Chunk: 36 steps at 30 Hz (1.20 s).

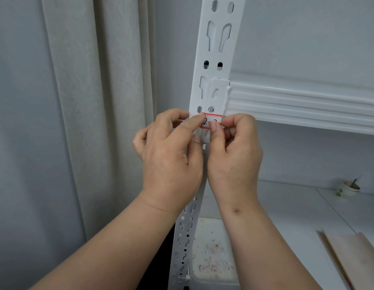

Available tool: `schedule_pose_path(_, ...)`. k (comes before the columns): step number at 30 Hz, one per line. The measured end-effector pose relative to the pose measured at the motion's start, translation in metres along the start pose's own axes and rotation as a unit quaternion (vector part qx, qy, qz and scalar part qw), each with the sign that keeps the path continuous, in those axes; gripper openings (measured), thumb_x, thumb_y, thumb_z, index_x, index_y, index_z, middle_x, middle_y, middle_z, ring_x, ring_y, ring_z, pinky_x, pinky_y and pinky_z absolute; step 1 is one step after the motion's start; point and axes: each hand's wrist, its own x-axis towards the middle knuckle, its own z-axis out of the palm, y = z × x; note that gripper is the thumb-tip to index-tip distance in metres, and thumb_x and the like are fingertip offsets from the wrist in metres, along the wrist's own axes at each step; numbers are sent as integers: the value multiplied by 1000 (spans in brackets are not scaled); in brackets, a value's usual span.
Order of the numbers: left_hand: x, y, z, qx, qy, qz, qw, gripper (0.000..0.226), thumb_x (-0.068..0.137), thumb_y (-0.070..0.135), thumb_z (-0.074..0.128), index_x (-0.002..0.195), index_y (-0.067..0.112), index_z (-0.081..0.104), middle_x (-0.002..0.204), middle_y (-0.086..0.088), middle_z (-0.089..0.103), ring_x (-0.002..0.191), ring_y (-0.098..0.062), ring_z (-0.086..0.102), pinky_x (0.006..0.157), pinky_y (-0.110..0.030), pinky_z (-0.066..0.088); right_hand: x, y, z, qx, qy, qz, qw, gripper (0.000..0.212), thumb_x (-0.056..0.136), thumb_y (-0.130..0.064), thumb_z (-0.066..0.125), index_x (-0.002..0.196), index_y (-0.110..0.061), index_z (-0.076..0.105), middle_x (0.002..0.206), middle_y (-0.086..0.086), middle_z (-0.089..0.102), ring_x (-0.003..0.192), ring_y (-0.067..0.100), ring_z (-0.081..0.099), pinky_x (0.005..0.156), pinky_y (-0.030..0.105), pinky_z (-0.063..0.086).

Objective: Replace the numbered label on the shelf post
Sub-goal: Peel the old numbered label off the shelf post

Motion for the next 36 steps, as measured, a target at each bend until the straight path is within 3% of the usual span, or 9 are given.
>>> schedule_pose_path(8, 3, 10, 2, -60, -3, -70, 996, 18, 87, 24, 60, 98, 35, 68, 106, 20, 48, 103, 20, 41, 99, -25, 21, -2, 2, 3, 5, 0, 20, 1000, 14, 92, -26, 59, 90, -29, 46, 80, -2, 63, 73, 18, 60, 67, 37, 50)
schedule_pose_path(10, -1, 9, 2, -61, 1, -60, 996, 24, 88, 21, 60, 106, 33, 68, 111, 18, 49, 105, 16, 43, 103, -30, 25, -2, 2, 3, 3, -3, 16, 1000, 14, 93, -25, 58, 90, -29, 45, 80, -3, 63, 73, 17, 60, 66, 34, 49)
schedule_pose_path(14, -3, 8, 2, -63, 13, -34, 997, 30, 89, 19, 59, 115, 29, 70, 114, 10, 55, 105, -2, 54, 101, -53, 39, -3, 3, 4, 5, -3, 15, 1000, 12, 93, -25, 57, 91, -28, 46, 81, -2, 64, 73, 18, 61, 66, 34, 49)
schedule_pose_path(21, -2, -2, 5, -61, 17, 26, 998, 31, 89, 10, 57, 116, 19, 71, 115, -7, 61, 95, -18, 63, 88, -59, 49, -4, 4, 5, 8, 4, -2, 1000, 15, 94, -24, 56, 90, -29, 42, 79, -4, 61, 70, 17, 58, 62, 24, 42)
schedule_pose_path(26, -1, -8, 6, -36, 21, 60, 997, 32, 87, 5, 57, 114, 14, 71, 114, -12, 61, 87, -13, 56, 86, -62, 49, -5, 5, 6, 12, 6, -9, 1000, 14, 94, -26, 55, 91, -29, 42, 79, -3, 62, 68, 16, 58, 60, 17, 40)
schedule_pose_path(32, 5, -1, 8, -69, 47, 31, 996, 19, 90, 16, 61, 104, 13, 74, 105, -8, 59, 90, -16, 58, 81, -48, 52, -5, 6, 9, 21, 8, 1, 1000, 14, 93, -28, 54, 93, -30, 40, 79, 0, 63, 69, 20, 59, 62, 28, 43)
schedule_pose_path(36, 13, 7, 7, -89, 48, -14, 995, 13, 85, 8, 66, 94, 13, 73, 98, 5, 52, 83, -1, 52, 77, -20, 49, -5, 6, 9, 22, -4, 15, 1000, 12, 94, -29, 54, 93, -29, 42, 80, 1, 64, 71, 21, 60, 63, 32, 46)
